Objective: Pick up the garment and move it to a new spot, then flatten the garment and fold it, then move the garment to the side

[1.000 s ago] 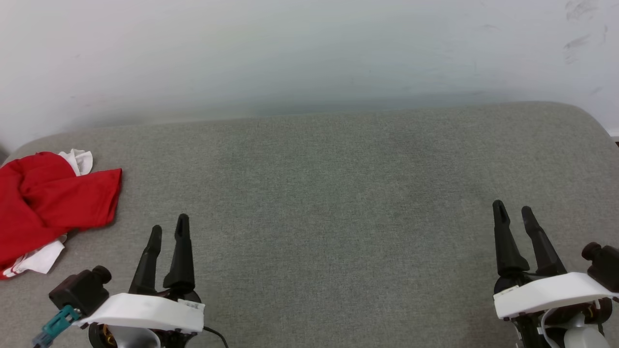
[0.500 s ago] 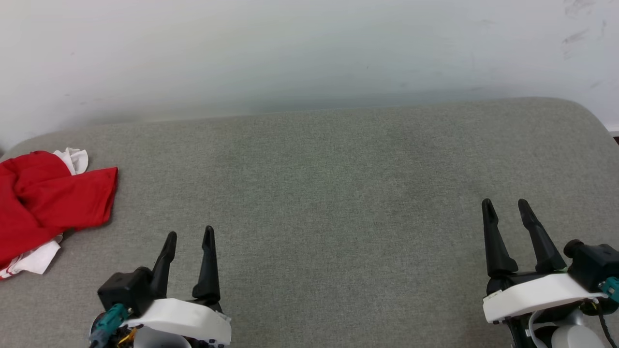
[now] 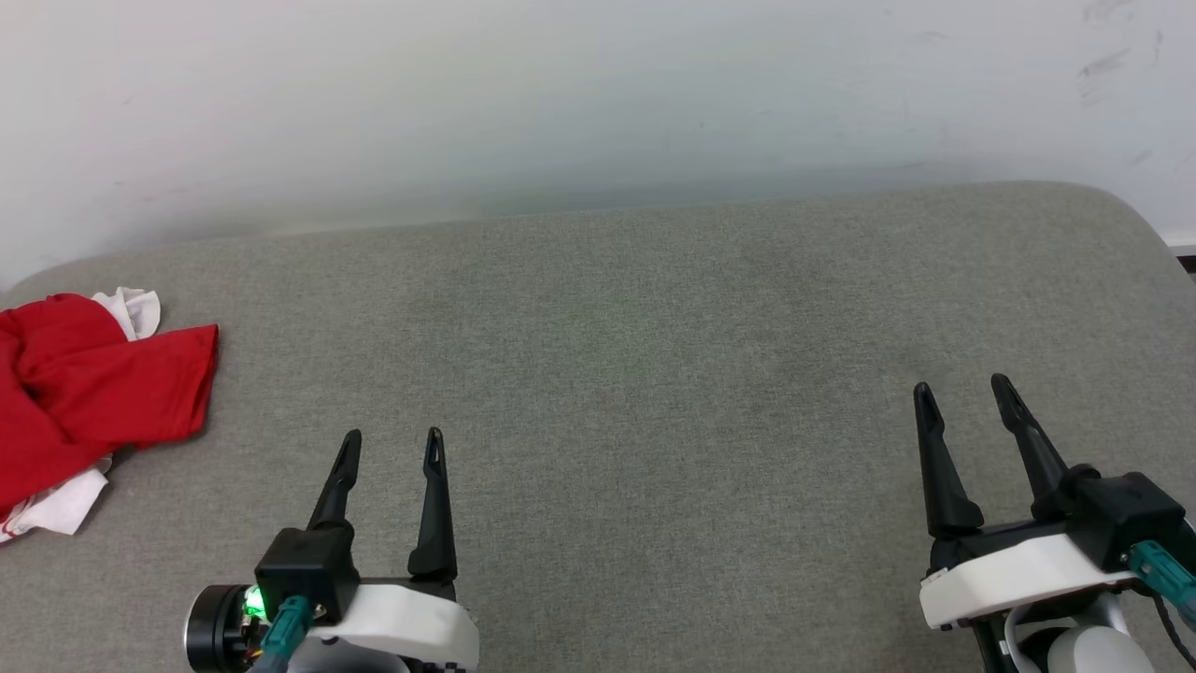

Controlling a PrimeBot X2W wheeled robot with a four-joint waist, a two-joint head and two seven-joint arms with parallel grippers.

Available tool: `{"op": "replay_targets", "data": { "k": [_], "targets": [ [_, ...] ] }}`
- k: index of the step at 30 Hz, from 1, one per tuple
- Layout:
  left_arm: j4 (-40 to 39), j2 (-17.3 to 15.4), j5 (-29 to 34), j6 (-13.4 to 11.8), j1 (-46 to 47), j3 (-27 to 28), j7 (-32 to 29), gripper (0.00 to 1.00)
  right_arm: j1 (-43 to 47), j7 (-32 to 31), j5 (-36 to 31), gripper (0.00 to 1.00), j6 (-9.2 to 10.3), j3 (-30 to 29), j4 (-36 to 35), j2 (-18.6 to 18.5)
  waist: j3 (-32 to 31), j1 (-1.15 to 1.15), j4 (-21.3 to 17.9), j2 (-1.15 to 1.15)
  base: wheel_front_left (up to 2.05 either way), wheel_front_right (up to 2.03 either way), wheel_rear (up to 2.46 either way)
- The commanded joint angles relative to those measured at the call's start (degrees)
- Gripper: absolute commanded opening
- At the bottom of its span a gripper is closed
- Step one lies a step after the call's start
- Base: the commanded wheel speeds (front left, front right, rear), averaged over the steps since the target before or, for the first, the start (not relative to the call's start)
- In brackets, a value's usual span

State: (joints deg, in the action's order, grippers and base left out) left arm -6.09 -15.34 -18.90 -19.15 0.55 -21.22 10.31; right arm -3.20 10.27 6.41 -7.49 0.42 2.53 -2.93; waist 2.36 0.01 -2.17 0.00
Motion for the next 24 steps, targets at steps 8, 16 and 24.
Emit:
{"op": "replay_targets", "data": {
  "k": [8, 16, 24],
  "targets": [
    [-2.99, 3.6, -2.12, 4.23, -2.74, 5.88, 1.48, 1.0, 0.49, 1.47, 3.61, 1.0, 0.0, 0.21, 1.1, 0.05, -0.34, -0.01, -0.07, 0.0, 0.0, 0.0, 0.0],
    [-0.14, 9.57, 0.25, 15.86, -6.56, 14.27, 2.43, 1.0, 1.08, 2.53, 9.05, 1.0, 0.0, 0.78, 4.22, 0.06, -0.74, -0.01, -0.31, 0.0, 0.0, 0.0, 0.0],
    [2.54, 11.74, 6.44, 22.38, -7.4, 17.56, 3.27, 1.0, 0.83, 3.38, 7.2, 1.0, 0.0, 0.94, 7.17, 0.07, -0.63, -0.01, -0.61, 0.0, 0.0, 0.0, 0.0]
  ]
}}
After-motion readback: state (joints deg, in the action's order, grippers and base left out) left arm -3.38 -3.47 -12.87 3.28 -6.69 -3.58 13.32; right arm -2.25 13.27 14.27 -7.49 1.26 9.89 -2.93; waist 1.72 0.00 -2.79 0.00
